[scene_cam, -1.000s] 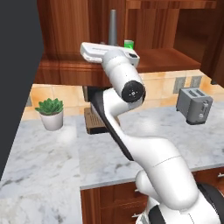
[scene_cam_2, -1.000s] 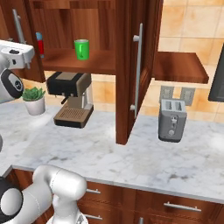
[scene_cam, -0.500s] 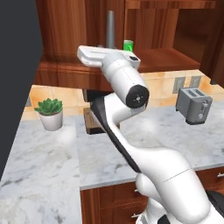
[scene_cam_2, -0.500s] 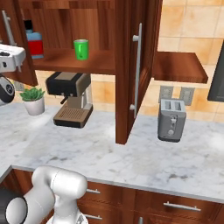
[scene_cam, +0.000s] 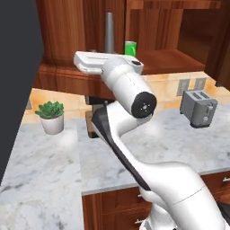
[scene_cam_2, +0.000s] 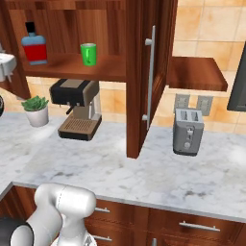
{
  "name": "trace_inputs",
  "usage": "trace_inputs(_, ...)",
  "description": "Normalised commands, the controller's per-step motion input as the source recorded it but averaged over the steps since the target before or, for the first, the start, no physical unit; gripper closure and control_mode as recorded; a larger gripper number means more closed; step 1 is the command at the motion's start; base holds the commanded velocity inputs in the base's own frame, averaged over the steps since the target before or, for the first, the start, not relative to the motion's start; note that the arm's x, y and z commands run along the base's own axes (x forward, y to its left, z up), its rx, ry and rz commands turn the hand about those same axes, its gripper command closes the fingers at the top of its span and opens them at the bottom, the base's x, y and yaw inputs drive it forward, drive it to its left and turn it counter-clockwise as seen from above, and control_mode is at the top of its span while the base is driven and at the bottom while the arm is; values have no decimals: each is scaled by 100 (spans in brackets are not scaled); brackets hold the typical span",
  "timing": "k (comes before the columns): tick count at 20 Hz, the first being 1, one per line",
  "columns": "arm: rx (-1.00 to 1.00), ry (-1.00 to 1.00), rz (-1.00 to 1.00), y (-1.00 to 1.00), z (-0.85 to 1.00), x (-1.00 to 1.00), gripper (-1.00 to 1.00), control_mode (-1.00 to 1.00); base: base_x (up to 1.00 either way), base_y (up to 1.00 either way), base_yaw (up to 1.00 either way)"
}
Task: Open the cabinet directly in front. Then move the liquor and the mug to the dining counter with the jar on it.
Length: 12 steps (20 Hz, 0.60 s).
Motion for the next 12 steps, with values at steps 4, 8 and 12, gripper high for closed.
trace_inputs(4, 6, -1, 0, 12, 0, -51, -100, -100, 0, 0, 0)
trace_inputs(8, 8, -2, 0, -11, 0, -74, -100, -100, 0, 0, 0)
trace_inputs(12, 10, -4, 0, -29, 0, -78, -100, -100, 0, 0, 0)
